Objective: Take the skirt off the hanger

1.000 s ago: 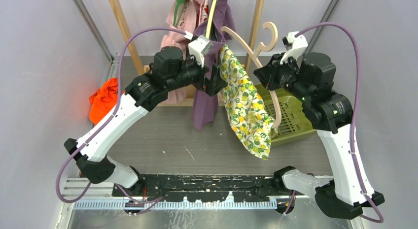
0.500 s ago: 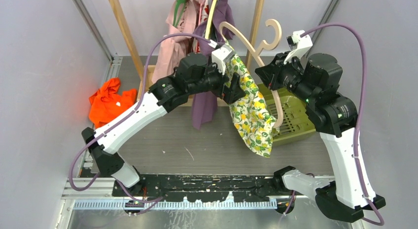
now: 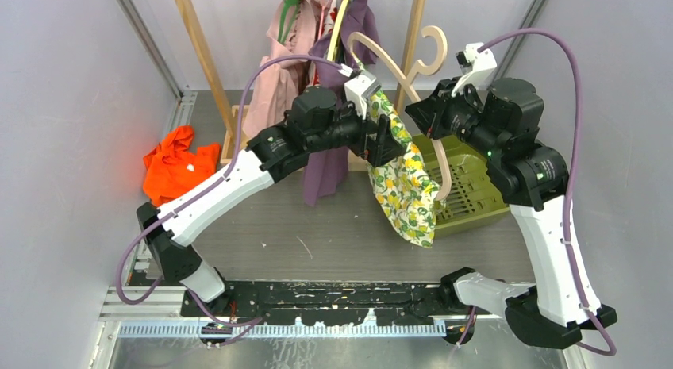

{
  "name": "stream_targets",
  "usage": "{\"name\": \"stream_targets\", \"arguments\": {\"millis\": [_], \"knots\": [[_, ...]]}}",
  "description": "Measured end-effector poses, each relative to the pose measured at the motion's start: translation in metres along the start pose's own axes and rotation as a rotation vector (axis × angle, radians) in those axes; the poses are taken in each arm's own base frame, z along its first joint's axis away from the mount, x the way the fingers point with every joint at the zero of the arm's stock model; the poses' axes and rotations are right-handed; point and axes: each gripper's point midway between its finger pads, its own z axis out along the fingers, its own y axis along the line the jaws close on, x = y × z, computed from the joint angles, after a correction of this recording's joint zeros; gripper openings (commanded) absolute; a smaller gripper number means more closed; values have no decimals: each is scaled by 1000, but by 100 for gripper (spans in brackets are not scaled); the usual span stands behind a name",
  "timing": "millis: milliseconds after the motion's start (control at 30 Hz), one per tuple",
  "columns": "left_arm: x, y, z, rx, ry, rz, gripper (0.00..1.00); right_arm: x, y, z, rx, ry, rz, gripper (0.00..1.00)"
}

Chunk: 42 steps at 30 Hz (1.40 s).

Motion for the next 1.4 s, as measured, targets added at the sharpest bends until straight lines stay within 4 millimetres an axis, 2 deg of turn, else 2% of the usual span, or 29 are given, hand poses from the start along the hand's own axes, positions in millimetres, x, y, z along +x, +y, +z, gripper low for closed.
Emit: {"name": "stream_targets", "arguments": {"millis": [233,367,433,500,533,567,600,633,900,1033,1167,1400], "knots": [[11,4,14,9,14,-10,100,-13,5,-6,-14,-34,-6,1],[20,7,22,10,33,-15,89,-14,6,-7,-14,-37,-7,1],[23,8,24,9,41,-17,74,-14,6,-7,-14,-37,-7,1],[24,8,24,12,43,-16,64,-14,6,-7,-14,-37,-7,1],[24,8,24,16,44,-13,54,-14,6,-7,-14,-37,-7,1],[23,7,24,20,42,-13,39,-14,6,-7,-14,-37,-7,1],[23,6,24,25,41,-9,16,-14,6,-7,-14,-37,-7,1],[23,5,24,28,41,-12,2,-14,6,-7,-14,-37,-7,1],[26,8,24,22,38,0,0,-13,5,-7,-12,-30,-5,1],[22,10,12,-9,27,26,0,-12,1,-7,8,-29,-6,1],[5,8,-21,-56,-11,58,0,-6,-16,-5,93,-33,-27,1],[-49,-2,-119,-171,-163,134,0,12,-74,5,380,-24,-95,1]]}}
